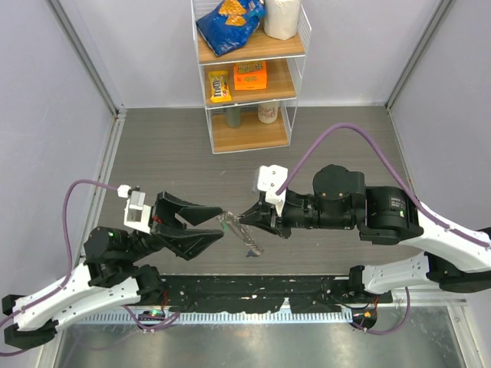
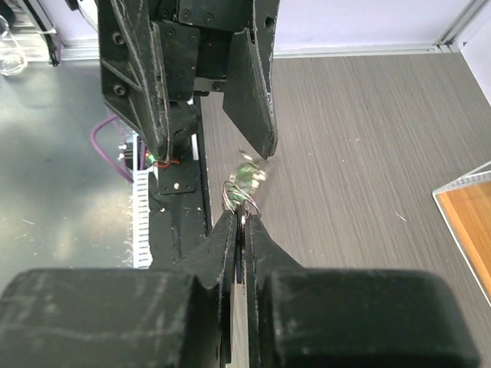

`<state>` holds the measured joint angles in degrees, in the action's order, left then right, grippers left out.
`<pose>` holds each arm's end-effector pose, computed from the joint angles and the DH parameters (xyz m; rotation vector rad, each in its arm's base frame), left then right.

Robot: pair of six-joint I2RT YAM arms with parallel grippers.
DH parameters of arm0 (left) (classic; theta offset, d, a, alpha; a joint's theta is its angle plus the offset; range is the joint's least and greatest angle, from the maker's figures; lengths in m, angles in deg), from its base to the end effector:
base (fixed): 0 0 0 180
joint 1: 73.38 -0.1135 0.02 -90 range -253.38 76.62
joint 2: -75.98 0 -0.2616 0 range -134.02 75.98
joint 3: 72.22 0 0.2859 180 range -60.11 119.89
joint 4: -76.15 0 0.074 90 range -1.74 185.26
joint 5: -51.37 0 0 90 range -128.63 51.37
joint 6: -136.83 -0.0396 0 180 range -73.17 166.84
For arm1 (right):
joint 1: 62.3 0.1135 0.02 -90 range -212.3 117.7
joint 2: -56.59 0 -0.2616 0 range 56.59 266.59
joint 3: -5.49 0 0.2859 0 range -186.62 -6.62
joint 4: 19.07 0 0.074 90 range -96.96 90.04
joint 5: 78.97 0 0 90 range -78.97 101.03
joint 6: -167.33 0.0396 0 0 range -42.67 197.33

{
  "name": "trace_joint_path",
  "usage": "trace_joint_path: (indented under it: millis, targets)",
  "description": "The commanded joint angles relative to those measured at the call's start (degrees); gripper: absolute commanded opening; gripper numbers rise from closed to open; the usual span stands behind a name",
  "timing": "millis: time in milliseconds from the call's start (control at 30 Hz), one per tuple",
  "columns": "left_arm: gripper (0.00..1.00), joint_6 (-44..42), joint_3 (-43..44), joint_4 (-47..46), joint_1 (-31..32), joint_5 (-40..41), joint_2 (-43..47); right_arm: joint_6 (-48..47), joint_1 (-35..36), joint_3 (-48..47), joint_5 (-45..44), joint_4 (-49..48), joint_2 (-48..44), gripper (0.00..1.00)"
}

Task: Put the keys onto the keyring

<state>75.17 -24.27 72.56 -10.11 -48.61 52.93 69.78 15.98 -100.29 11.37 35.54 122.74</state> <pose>0.0559 -0.1263 0.3902 0.5274 1.0903 -1.5167 0.0494 0.2391 0.5058 -1.3122 1.4049 0.8587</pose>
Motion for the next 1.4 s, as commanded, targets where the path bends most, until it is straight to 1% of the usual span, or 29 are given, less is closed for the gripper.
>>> trace_joint_path:
  millis: [0, 100, 367, 667, 733, 867, 900, 933, 1067, 1367]
  targets:
    - [0.59, -3.3, 1.1, -6.4, -0.1, -3.2, -1.2, 2.4, 0.3, -3.6, 3.8, -2.3, 0.1, 0.05]
    - [0.56, -3.2, 1.3, -7.8, -0.1, -4.3, -2.2, 3.0, 0.3, -3.9, 4.8, -2.2, 0.0, 0.05]
    - [0.55, -2.7, 1.8, -8.8, -0.1, -5.1, -2.6, 5.3, 0.3, -4.2, 2.8, -2.1, 0.3, 0.05]
    - [0.52, -3.2, 3.6, -7.5, -0.2, -5.5, -5.0, 7.5, 0.3, -3.5, 0.5, -3.8, 0.9, 0.05]
    - [0.51, -3.7, 4.2, -6.9, -0.1, -5.5, -5.7, 9.3, 0.3, -3.6, 0.3, -4.1, 1.0, 0.05]
    - [0.50, -4.4, 4.9, -6.1, -0.1, -4.7, -6.7, 10.2, 0.3, -3.8, -0.2, -4.3, 1.2, 0.05]
    - [0.50, -4.6, 5.1, -5.9, -0.2, -4.7, -7.1, 10.4, 0.3, -3.7, -0.2, -4.4, 1.2, 0.05]
    - [0.49, -4.9, 5.3, -5.6, -0.1, -4.5, -7.4, 10.7, 0.3, -3.8, -2.2, -4.5, 1.2, 0.05]
    - [0.46, -5.3, 5.5, -5.0, -0.1, -4.3, -8.4, 11.5, 0.3, -4.0, -2.7, -5.1, 1.2, 0.05]
    - [0.45, -6.7, 4.6, -2.8, -0.1, -0.8, -6.7, 12.5, 0.3, -3.5, -3.8, -6.6, 0.5, 0.05]
